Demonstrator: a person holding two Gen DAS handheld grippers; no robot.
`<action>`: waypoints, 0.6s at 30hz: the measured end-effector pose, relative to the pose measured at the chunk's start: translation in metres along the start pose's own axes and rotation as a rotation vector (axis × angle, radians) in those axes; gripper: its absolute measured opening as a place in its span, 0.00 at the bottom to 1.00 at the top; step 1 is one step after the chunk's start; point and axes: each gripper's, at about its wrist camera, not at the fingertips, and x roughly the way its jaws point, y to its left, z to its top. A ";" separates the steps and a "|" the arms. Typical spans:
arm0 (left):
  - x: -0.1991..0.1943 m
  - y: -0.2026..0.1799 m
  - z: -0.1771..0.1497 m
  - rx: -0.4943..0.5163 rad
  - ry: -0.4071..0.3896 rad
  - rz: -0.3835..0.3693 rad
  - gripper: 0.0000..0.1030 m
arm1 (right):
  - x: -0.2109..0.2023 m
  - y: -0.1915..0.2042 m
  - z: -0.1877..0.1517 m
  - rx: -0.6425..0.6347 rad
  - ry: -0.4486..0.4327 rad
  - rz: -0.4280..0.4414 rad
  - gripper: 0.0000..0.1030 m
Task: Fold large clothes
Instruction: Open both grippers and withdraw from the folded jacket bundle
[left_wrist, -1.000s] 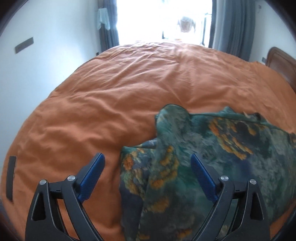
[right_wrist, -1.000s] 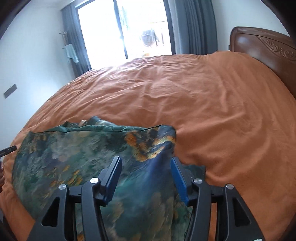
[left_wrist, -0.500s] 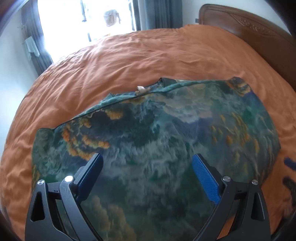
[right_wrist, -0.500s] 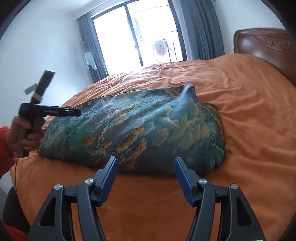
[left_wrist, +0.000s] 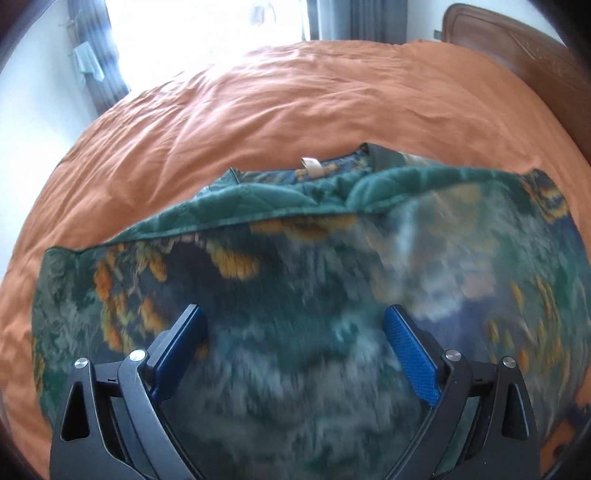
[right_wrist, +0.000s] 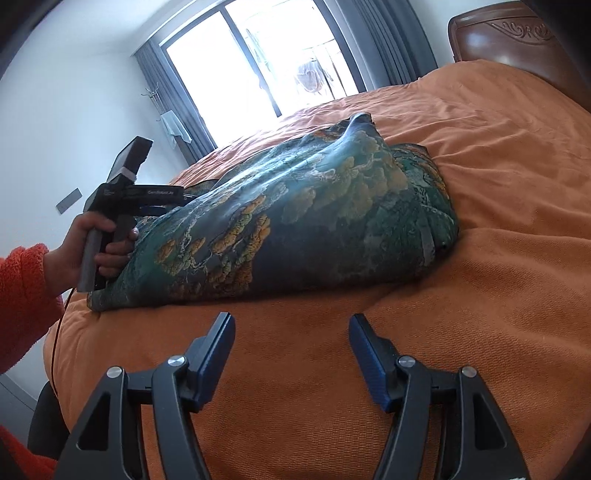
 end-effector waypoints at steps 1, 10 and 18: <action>-0.004 -0.001 -0.005 0.008 0.001 -0.006 0.94 | 0.000 0.000 0.000 -0.006 -0.001 0.000 0.63; -0.048 -0.020 -0.071 0.079 -0.056 -0.002 0.95 | 0.003 0.007 -0.005 -0.037 -0.003 -0.015 0.63; -0.066 -0.043 -0.116 0.130 -0.035 -0.022 0.95 | 0.007 0.008 -0.008 -0.044 0.004 -0.038 0.63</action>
